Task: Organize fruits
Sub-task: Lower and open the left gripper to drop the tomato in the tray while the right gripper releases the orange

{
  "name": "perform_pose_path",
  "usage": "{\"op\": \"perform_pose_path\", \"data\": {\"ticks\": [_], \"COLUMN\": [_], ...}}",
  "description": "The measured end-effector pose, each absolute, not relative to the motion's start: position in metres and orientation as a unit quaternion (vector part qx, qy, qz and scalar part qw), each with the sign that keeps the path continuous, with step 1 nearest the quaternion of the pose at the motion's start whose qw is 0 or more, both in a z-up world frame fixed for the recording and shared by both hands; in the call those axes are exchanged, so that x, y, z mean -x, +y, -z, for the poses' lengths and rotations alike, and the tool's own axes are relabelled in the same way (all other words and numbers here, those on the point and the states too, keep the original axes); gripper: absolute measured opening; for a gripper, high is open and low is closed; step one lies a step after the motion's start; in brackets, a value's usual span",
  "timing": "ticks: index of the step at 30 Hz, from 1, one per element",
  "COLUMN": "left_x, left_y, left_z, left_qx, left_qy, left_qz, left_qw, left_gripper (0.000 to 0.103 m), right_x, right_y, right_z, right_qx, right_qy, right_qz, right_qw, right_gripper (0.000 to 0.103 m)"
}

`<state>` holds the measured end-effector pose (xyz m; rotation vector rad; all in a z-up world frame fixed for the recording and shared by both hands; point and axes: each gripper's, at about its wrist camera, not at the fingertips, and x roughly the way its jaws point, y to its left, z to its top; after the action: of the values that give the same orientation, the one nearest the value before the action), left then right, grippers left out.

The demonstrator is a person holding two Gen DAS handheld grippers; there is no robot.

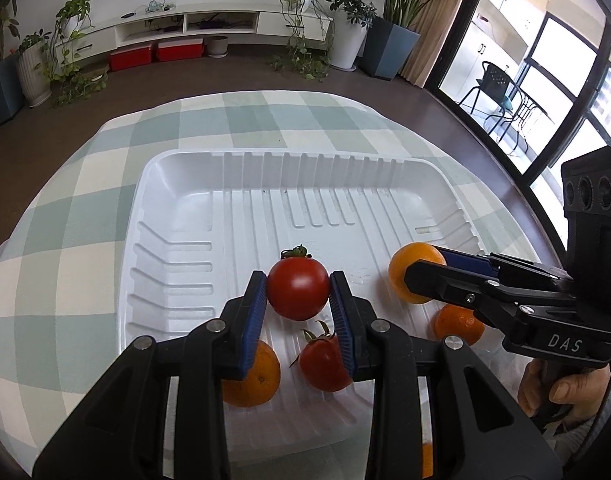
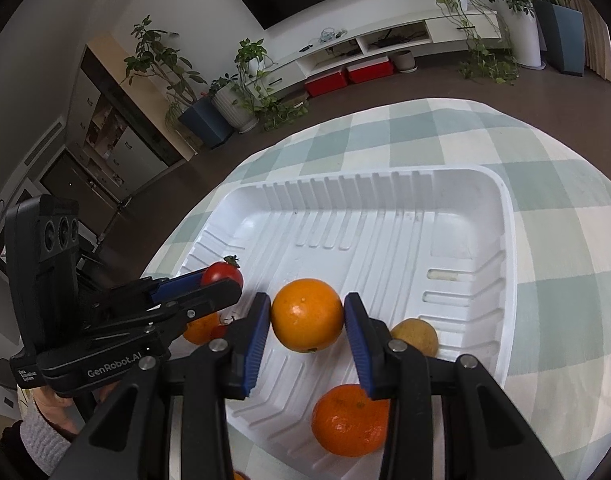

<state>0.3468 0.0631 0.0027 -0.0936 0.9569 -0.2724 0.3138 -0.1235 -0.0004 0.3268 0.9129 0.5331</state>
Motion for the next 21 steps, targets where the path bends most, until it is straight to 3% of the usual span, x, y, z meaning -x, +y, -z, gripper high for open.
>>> {"op": "perform_pose_path", "data": {"ticks": [21], "left_x": [-0.343], "left_y": [0.066], "left_z": [-0.001], "left_qx": [0.039], "left_qy": [0.455], "left_qz": [0.116], "left_qw": [0.882], "left_gripper": [0.030], "right_x": [-0.309], "right_y": [-0.123], "right_z": [-0.010], "right_qx": [-0.152], "right_qy": [0.421], "right_qz": [-0.259], "right_qw": [0.856], "right_gripper": [0.041]}}
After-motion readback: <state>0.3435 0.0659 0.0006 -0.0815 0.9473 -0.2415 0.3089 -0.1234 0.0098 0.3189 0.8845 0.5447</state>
